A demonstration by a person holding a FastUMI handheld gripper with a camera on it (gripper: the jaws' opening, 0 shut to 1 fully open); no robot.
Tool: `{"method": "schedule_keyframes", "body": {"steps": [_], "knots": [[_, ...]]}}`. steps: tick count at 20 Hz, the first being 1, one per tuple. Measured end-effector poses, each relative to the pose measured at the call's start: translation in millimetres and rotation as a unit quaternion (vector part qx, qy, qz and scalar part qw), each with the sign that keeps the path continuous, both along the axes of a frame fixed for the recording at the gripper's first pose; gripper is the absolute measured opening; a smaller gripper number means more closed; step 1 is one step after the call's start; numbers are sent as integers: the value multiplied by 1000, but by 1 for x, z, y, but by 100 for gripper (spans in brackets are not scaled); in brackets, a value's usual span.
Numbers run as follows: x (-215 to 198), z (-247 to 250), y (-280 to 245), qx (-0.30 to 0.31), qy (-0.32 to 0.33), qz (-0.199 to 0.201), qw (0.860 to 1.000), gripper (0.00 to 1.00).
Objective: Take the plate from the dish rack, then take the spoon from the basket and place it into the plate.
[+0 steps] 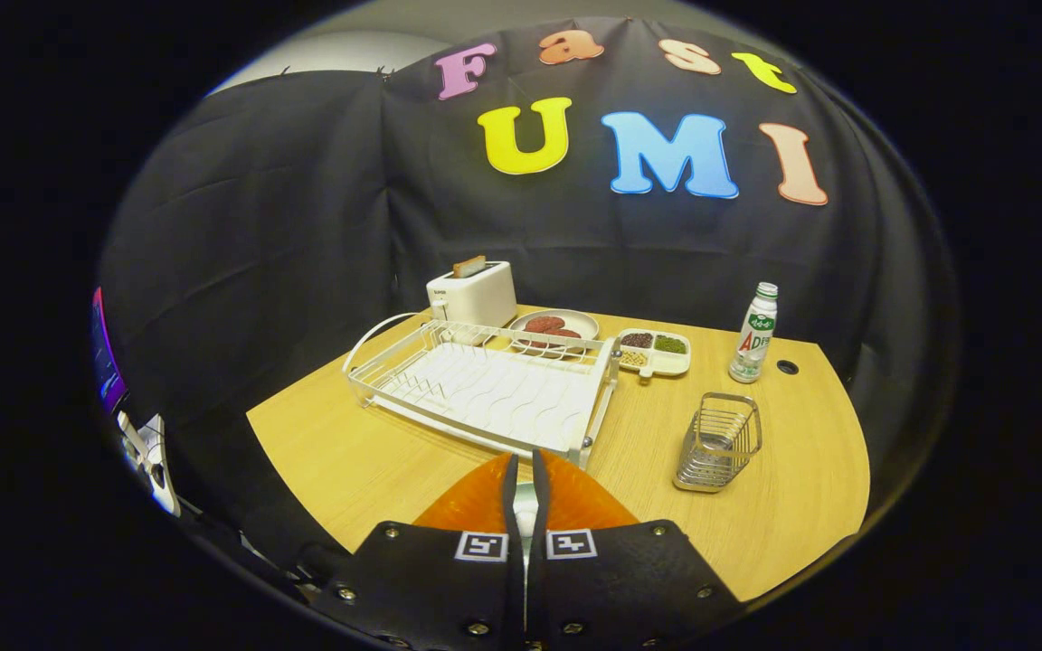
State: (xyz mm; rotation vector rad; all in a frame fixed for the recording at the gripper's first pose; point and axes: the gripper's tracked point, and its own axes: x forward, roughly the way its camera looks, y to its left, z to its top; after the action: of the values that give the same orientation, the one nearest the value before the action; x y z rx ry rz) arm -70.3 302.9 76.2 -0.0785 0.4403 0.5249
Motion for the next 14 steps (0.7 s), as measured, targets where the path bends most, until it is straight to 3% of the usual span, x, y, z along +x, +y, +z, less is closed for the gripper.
{"method": "schedule_keyframes", "body": {"steps": [6,10,11,14], "knots": [[7,-17,20,-30,8,37,999,1],[14,-22,21,-46,14,30,998,3],[15,-23,21,-43,21,27,999,11],[17,-29,16,-41,46,19,998,16]]}}
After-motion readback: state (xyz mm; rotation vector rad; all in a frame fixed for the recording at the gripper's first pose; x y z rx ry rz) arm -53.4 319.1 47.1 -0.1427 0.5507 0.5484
